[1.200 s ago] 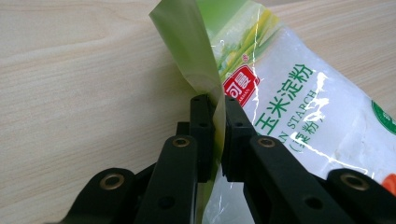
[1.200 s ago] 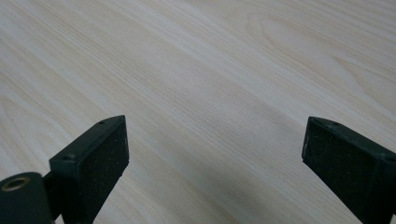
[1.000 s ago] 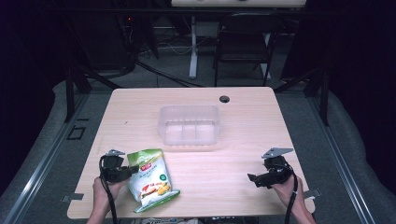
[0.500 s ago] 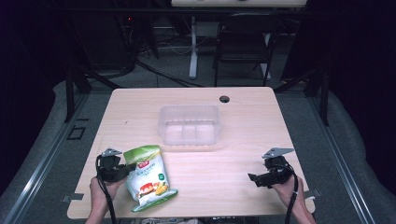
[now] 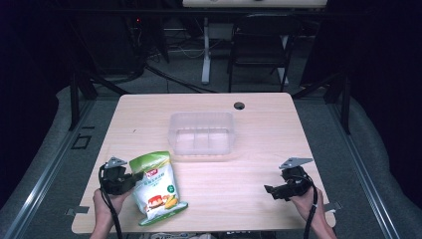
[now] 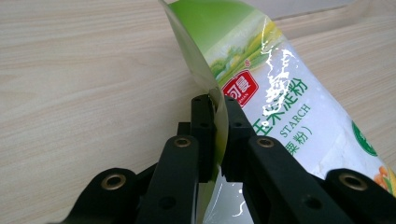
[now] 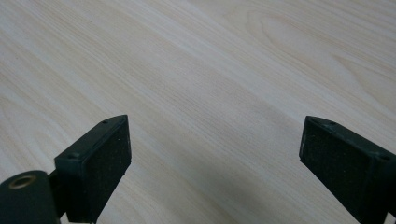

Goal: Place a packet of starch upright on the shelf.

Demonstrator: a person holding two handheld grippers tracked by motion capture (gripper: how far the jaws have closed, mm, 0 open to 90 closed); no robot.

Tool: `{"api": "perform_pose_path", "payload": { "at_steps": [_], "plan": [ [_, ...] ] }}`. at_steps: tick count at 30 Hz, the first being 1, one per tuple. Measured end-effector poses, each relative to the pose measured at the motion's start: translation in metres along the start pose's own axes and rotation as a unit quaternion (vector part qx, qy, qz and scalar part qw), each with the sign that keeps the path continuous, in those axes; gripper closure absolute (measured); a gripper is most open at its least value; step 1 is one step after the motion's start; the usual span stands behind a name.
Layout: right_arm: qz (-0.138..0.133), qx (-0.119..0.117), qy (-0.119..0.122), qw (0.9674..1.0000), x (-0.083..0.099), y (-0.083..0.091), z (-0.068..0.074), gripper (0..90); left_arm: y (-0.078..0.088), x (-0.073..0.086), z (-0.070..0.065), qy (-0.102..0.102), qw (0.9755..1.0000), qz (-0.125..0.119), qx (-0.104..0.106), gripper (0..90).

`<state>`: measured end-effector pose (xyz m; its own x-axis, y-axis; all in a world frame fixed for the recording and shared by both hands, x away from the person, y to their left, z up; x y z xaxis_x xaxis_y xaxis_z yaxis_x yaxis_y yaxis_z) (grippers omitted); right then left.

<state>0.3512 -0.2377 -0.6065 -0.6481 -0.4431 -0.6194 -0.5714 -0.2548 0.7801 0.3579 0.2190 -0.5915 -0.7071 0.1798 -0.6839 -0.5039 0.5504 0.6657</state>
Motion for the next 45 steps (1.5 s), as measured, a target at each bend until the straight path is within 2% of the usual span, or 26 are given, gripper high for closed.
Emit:
{"api": "perform_pose_path", "payload": {
  "at_steps": [8,9,10,18,21,27,35,40,45],
  "plan": [
    [0.0,0.001,-0.001,1.0,0.0,0.0,0.0,8.6,0.005,-0.005,-0.001,-0.002,0.9998,-0.021,-0.007,86.1],
    [0.0,0.001,0.0,1.0,0.0,0.0,0.0,8.6,0.006,-0.004,-0.001,-0.007,0.9998,-0.015,-0.005,86.2],
    [0.0,0.0,-0.001,1.0,0.0,0.0,0.0,8.7,0.006,-0.005,-0.001,-0.007,0.9997,-0.022,-0.008,86.2],
    [0.0,0.0,-0.002,1.0,0.0,-0.001,0.0,8.7,0.009,-0.008,-0.004,-0.015,0.9995,-0.026,-0.007,86.4],
    [0.0,0.0,-0.001,1.0,0.0,-0.001,0.0,8.8,0.011,-0.011,-0.006,-0.017,0.9991,-0.038,-0.008,86.4],
    [0.0,0.0,-0.001,1.0,0.0,-0.001,0.0,8.8,0.015,-0.014,-0.006,-0.022,0.9987,-0.043,-0.013,86.6],
    [0.001,-0.002,0.002,1.0,0.0,-0.001,0.0,8.8,0.022,-0.022,-0.014,-0.033,0.9974,-0.064,-0.008,86.8],
    [0.002,-0.002,0.002,1.0,0.0,-0.001,0.0,8.9,0.025,-0.024,-0.018,-0.043,0.997,-0.063,-0.011,86.9],
    [0.002,-0.002,0.001,1.0,0.0,-0.001,0.0,8.9,0.027,-0.025,-0.019,-0.044,0.9969,-0.065,-0.01,86.8]
  ]
}}
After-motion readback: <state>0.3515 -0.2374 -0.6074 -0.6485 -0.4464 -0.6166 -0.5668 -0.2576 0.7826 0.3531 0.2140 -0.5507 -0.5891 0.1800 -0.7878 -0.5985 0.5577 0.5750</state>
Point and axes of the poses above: each handheld gripper's, and its own axes: y roughly backward along the jaws, x roughly out of its underside, z roughly to its left, the point moved 9 cm from there along -y, roughly forward along the jaws, and after that the axes turned 9 degrees about x, right-handed, at the moved point
